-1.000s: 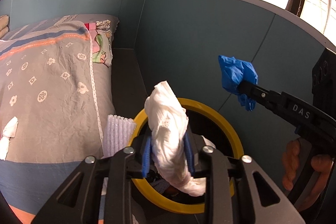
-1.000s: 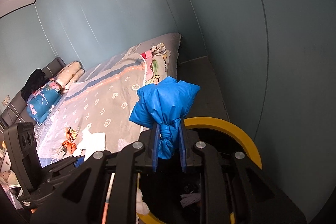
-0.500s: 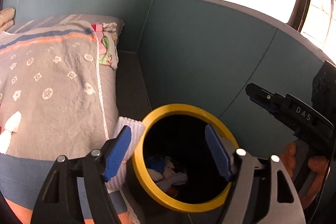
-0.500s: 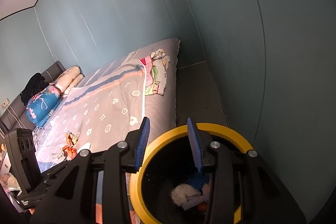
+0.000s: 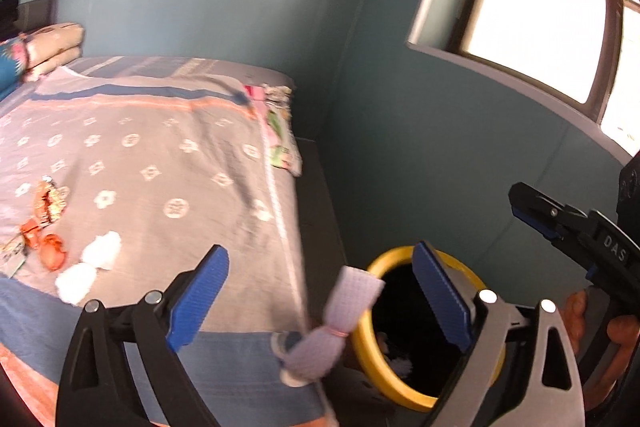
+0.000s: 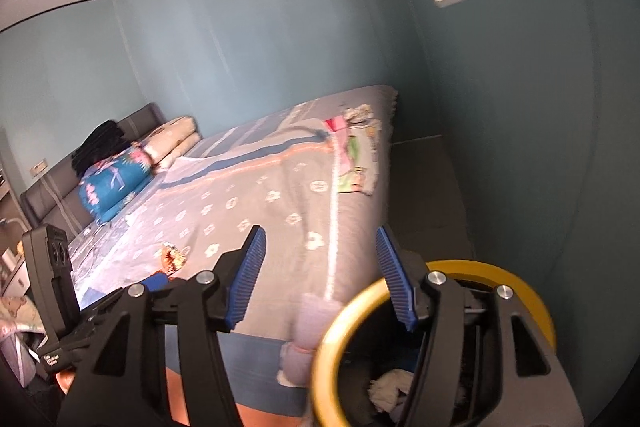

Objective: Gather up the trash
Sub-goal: 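Move both tools back over the snack wrappers and tissues on the bed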

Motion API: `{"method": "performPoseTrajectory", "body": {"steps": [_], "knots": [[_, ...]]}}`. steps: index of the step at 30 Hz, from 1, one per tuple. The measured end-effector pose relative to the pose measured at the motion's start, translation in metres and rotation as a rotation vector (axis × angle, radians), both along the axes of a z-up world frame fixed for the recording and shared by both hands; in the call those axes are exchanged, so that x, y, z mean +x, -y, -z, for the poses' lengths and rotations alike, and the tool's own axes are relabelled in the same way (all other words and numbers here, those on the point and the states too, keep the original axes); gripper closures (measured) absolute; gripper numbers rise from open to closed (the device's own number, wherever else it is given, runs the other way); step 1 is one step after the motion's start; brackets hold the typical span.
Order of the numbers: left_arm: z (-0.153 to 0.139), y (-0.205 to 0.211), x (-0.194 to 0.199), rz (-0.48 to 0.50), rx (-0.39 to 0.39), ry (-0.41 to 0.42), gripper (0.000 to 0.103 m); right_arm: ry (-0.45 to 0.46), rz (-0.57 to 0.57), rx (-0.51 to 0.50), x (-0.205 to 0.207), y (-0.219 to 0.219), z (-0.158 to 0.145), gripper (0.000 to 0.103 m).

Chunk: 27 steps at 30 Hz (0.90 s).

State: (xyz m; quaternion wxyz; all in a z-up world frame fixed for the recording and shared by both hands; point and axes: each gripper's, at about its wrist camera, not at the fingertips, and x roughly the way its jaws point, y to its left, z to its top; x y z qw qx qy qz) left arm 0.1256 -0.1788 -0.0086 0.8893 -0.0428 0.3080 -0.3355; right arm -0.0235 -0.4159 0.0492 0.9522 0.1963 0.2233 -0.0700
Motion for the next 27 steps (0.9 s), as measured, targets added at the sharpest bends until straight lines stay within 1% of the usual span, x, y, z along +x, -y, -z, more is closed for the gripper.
{"method": "performPoseTrajectory", "body": {"steps": [6, 8, 15, 20, 21, 27], "knots": [[-0.007, -0.053, 0.02, -0.108, -0.008, 0.013, 0.012, 0.006, -0.092, -0.013, 0.038, -0.04, -0.008, 0.044], [-0.008, -0.073, 0.027, -0.144, -0.006, 0.018, 0.011, 0.005, -0.125, -0.019, 0.052, -0.056, -0.01, 0.041], [-0.007, -0.139, 0.058, -0.287, 0.027, 0.025, 0.011, -0.029, -0.234, -0.015, 0.104, -0.109, -0.002, 0.04], [0.002, -0.189, 0.086, -0.387, 0.04, -0.001, 0.011, -0.078, -0.307, -0.012, 0.149, -0.156, 0.015, 0.04], [0.004, -0.198, 0.092, -0.404, 0.043, -0.004, 0.01, -0.083, -0.313, -0.012, 0.152, -0.16, 0.017, 0.04], [0.022, -0.242, 0.131, -0.487, 0.081, -0.037, 0.01, -0.158, -0.397, -0.001, 0.204, -0.213, 0.053, 0.04]]}}
